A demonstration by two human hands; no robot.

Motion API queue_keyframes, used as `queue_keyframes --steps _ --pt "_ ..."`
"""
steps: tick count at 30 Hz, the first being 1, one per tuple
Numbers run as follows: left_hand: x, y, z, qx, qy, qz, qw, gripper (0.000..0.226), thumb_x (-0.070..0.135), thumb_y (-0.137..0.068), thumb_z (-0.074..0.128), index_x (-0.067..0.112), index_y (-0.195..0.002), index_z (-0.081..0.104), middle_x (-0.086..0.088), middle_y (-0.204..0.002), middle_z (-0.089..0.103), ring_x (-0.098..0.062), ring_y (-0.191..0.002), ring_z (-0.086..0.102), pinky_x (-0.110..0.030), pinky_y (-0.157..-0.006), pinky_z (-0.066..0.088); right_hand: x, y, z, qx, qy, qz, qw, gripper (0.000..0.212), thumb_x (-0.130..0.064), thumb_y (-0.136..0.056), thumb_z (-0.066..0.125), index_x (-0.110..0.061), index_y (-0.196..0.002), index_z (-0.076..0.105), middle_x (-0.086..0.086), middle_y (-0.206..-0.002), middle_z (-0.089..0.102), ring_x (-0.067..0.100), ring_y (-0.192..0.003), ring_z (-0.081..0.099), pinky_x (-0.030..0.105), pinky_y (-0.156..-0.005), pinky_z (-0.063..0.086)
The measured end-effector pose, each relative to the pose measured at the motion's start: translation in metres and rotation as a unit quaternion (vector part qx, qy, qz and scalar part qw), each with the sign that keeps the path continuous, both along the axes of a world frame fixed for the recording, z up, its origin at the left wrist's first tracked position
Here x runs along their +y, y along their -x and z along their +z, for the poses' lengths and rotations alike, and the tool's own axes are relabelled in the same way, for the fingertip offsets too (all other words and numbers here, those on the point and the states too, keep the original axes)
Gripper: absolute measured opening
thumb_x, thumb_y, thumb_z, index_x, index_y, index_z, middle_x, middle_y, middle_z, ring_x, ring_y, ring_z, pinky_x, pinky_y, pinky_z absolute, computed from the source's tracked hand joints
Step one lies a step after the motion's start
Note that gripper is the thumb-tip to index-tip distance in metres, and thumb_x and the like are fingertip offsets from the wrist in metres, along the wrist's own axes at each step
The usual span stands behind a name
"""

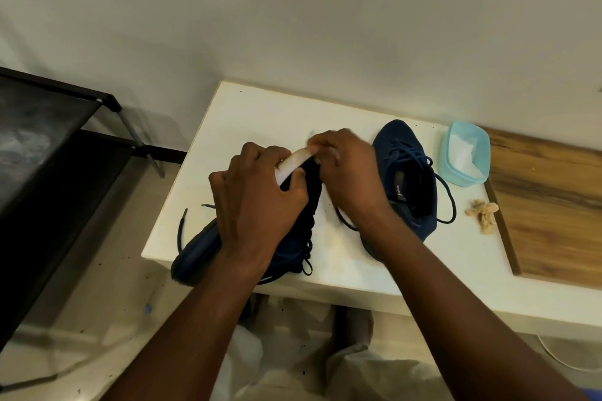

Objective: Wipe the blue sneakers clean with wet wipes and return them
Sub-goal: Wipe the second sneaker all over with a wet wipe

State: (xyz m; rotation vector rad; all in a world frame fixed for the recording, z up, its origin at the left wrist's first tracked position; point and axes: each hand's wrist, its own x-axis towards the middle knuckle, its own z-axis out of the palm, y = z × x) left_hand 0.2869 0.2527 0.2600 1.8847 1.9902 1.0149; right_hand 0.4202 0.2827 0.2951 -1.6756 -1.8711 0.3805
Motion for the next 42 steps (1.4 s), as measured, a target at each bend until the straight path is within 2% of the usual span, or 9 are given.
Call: queue_keyframes --steps 3,8,12,15,22,27,32,37,42 --pt "0.001 0.001 0.000 -0.008 0.003 0.003 1.000 0.030 0.049 -0.091 0.063 0.029 -0.114 0.068 0.004 -0.106 0.064 -0.018 -0.089 0.061 -0.034 -0.082 0.035 -0.014 0.012 0.001 -0.007 -0.039 0.071 0.997 0.018 0.001 -0.090 0.058 -0.003 -0.095 0.075 0.015 -0.090 0.071 0.029 -0.086 0.064 0.039 -0.077 0.051" --pt "0.000 -0.001 0.001 -0.003 0.008 -0.003 1.000 0.032 0.047 -0.090 0.064 0.030 -0.116 0.067 0.004 -0.106 0.062 -0.017 -0.089 0.060 -0.035 -0.083 0.037 0.013 -0.010 -0.008 0.010 0.012 -0.041 0.999 0.022 0.001 -0.093 0.053 -0.002 -0.102 0.074 0.017 -0.101 0.068 0.031 -0.096 0.062 0.038 -0.083 0.049" --pt "0.001 0.001 0.000 -0.013 0.011 0.003 1.000 0.033 0.049 -0.090 0.064 0.028 -0.116 0.067 0.002 -0.105 0.062 -0.019 -0.088 0.060 -0.038 -0.086 0.040 -0.011 0.015 0.003 -0.001 -0.023 0.076 0.997 0.020 0.001 -0.091 0.055 0.001 -0.095 0.074 0.018 -0.091 0.070 0.031 -0.089 0.062 0.041 -0.079 0.049" --pt "0.000 -0.001 0.001 -0.014 0.009 -0.002 1.000 0.032 0.046 -0.089 0.067 0.028 -0.116 0.068 0.002 -0.105 0.062 -0.019 -0.088 0.060 -0.038 -0.084 0.040 0.015 -0.008 -0.008 0.015 0.006 0.005 1.000 0.021 0.000 -0.093 0.055 -0.001 -0.104 0.073 0.016 -0.102 0.070 0.028 -0.096 0.062 0.040 -0.086 0.049" --pt "0.001 0.000 0.000 -0.019 0.006 0.002 1.000 0.031 0.046 -0.088 0.068 0.028 -0.114 0.068 0.002 -0.103 0.063 -0.019 -0.086 0.060 -0.040 -0.083 0.042 0.007 -0.005 -0.012 0.041 0.015 0.019 0.999 0.021 -0.008 -0.096 0.056 -0.010 -0.104 0.075 0.006 -0.102 0.069 0.016 -0.093 0.062 0.025 -0.085 0.048" --pt "-0.001 -0.001 0.000 -0.020 0.012 -0.002 1.000 0.034 0.048 -0.088 0.068 0.029 -0.116 0.068 0.003 -0.106 0.062 -0.018 -0.088 0.060 -0.038 -0.085 0.040 0.027 -0.032 -0.023 0.084 0.067 -0.076 0.991 0.021 -0.004 -0.094 0.055 -0.011 -0.098 0.075 0.003 -0.098 0.071 0.016 -0.093 0.065 0.018 -0.078 0.051" --pt "0.002 0.001 0.000 -0.023 0.015 0.003 1.000 0.032 0.048 -0.089 0.067 0.028 -0.115 0.068 0.003 -0.105 0.062 -0.020 -0.088 0.060 -0.041 -0.086 0.042 0.017 -0.015 -0.016 0.083 0.031 0.005 0.996 0.019 -0.008 -0.095 0.059 -0.013 -0.101 0.076 0.000 -0.097 0.069 0.008 -0.090 0.060 0.009 -0.079 0.044" --pt "-0.001 -0.001 -0.001 -0.016 0.014 -0.002 1.000 0.035 0.050 -0.088 0.068 0.028 -0.115 0.068 0.003 -0.105 0.062 -0.018 -0.087 0.059 -0.035 -0.084 0.037 0.032 -0.031 -0.028 0.089 0.077 -0.083 0.990 0.023 0.001 -0.092 0.053 -0.007 -0.097 0.074 0.005 -0.099 0.072 0.019 -0.094 0.066 0.018 -0.075 0.048" --pt "0.002 0.001 -0.001 -0.024 0.015 0.007 1.000 0.031 0.047 -0.089 0.068 0.029 -0.114 0.068 0.003 -0.103 0.061 -0.019 -0.086 0.060 -0.034 -0.083 0.033 0.021 -0.008 -0.015 0.089 0.038 0.010 0.995 0.020 -0.004 -0.094 0.057 -0.009 -0.099 0.076 0.001 -0.098 0.071 0.011 -0.090 0.061 0.017 -0.079 0.044"
